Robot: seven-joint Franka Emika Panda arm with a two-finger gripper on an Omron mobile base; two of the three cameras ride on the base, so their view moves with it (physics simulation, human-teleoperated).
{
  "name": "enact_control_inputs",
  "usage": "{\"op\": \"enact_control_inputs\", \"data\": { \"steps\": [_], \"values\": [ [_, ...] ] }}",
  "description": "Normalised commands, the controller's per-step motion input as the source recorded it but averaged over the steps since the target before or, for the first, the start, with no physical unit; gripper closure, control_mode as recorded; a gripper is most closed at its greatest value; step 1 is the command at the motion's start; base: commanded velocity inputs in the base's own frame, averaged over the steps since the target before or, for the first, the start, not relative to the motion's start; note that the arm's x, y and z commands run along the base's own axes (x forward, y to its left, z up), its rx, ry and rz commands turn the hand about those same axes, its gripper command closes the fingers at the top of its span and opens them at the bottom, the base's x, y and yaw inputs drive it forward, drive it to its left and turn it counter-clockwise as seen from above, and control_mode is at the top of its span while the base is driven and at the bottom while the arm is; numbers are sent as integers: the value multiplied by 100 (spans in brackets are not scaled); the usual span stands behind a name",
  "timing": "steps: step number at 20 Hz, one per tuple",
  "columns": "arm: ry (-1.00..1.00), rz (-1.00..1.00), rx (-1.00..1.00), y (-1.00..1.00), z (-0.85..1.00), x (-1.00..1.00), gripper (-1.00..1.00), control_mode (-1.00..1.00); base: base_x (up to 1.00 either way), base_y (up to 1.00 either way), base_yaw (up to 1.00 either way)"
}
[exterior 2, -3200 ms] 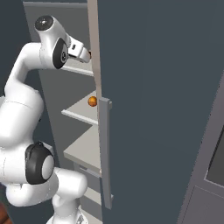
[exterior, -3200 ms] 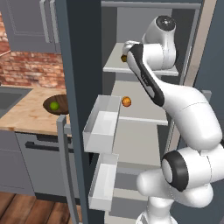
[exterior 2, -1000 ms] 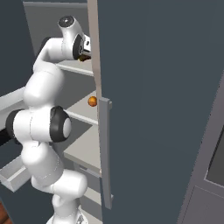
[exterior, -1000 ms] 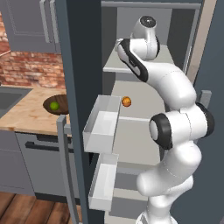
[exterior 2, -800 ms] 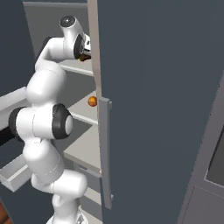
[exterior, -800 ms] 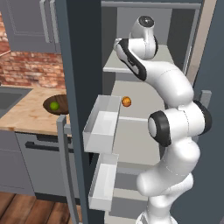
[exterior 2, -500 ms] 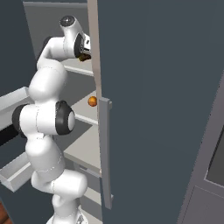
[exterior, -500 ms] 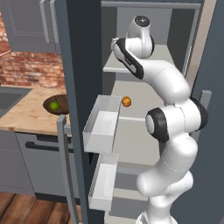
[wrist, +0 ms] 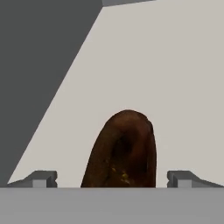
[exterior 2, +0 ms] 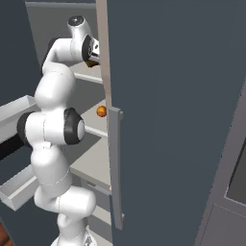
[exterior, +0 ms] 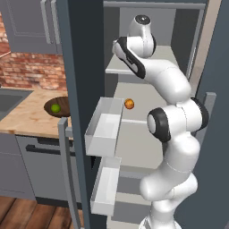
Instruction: Take the sweet potato, peach, and lime from the freezer and place them in the bowl on the counter.
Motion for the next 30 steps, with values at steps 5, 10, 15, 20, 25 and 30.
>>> {"op": "enact_control_inputs", "data": {
  "steps": [5,10,15,20,25,30],
  "values": [
    [11,0,0,0,-14,0,-100,-100,0,0,0],
    [10,0,0,0,-24,10,100,-100,0,0,0],
    [1,0,0,0,-27,12,100,-100,0,0,0],
    [0,0,0,0,-20,-2,100,-100,0,0,0],
    [-2,0,0,-2,-1,-50,100,-100,0,0,0],
    [0,0,0,-10,0,-92,100,-100,0,0,0]
  ]
}}
